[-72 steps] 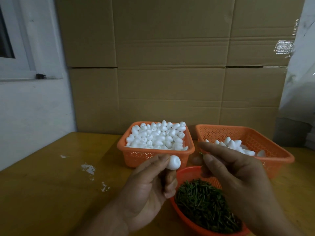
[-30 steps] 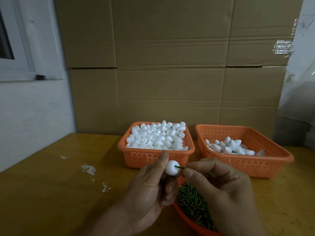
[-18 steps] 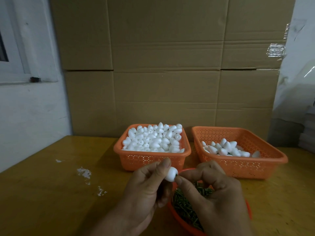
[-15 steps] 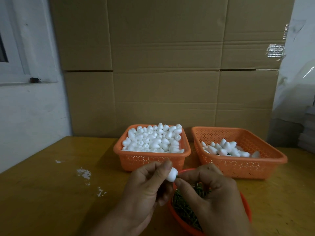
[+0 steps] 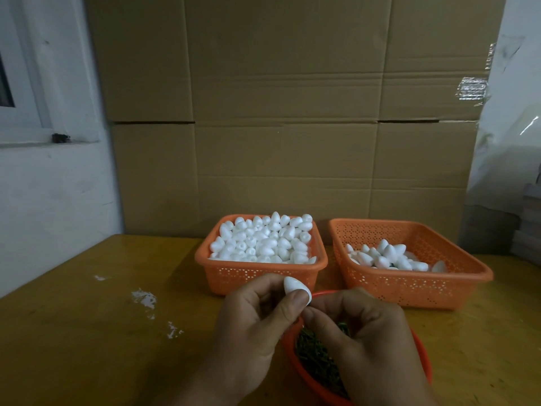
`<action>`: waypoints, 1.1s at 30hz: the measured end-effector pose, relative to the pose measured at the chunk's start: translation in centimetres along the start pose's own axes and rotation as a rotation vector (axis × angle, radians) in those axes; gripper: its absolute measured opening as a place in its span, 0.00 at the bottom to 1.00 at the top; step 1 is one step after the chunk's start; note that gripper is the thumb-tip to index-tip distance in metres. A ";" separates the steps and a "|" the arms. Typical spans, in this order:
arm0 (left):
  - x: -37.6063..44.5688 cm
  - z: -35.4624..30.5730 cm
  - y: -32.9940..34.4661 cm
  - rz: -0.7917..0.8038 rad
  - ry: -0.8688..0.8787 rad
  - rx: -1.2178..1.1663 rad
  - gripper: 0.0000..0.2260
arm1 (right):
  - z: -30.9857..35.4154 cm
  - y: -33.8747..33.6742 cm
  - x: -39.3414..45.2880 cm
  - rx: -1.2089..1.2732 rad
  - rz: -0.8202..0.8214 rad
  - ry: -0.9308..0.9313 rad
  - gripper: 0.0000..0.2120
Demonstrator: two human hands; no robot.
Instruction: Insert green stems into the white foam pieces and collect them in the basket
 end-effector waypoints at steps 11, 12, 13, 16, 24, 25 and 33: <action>-0.2 -0.6 -0.1 0.034 0.106 0.189 0.12 | 0.3 0.9 -0.3 0.238 0.030 0.095 0.04; -0.2 -0.6 -0.1 0.034 0.103 0.189 0.12 | 0.3 0.9 -0.3 0.259 0.031 0.105 0.05; -0.2 -0.6 0.0 0.036 0.097 0.185 0.11 | 0.4 1.0 -0.3 0.282 0.030 0.121 0.05; -0.3 -0.5 0.0 0.035 0.072 0.151 0.10 | 0.3 1.4 -0.3 0.341 0.031 0.174 0.06; -0.3 -0.4 0.3 0.044 0.049 0.075 0.11 | 0.1 1.1 0.0 0.346 0.032 0.143 0.07; -0.3 -0.4 0.4 0.058 0.047 0.066 0.12 | 0.2 0.9 0.2 0.354 0.028 0.135 0.06; -0.5 0.3 0.7 -0.012 0.005 0.089 0.20 | -1.9 -2.4 4.3 0.145 -0.111 0.183 0.07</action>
Point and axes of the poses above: each hand's wrist, its own x-axis towards the middle knuckle, its own y-axis out of the palm, z = x × y, the point moved 2 cm from there along x, towards the middle knuckle, and after that the axes turned 1 degree about -z, right-handed, at the moved point
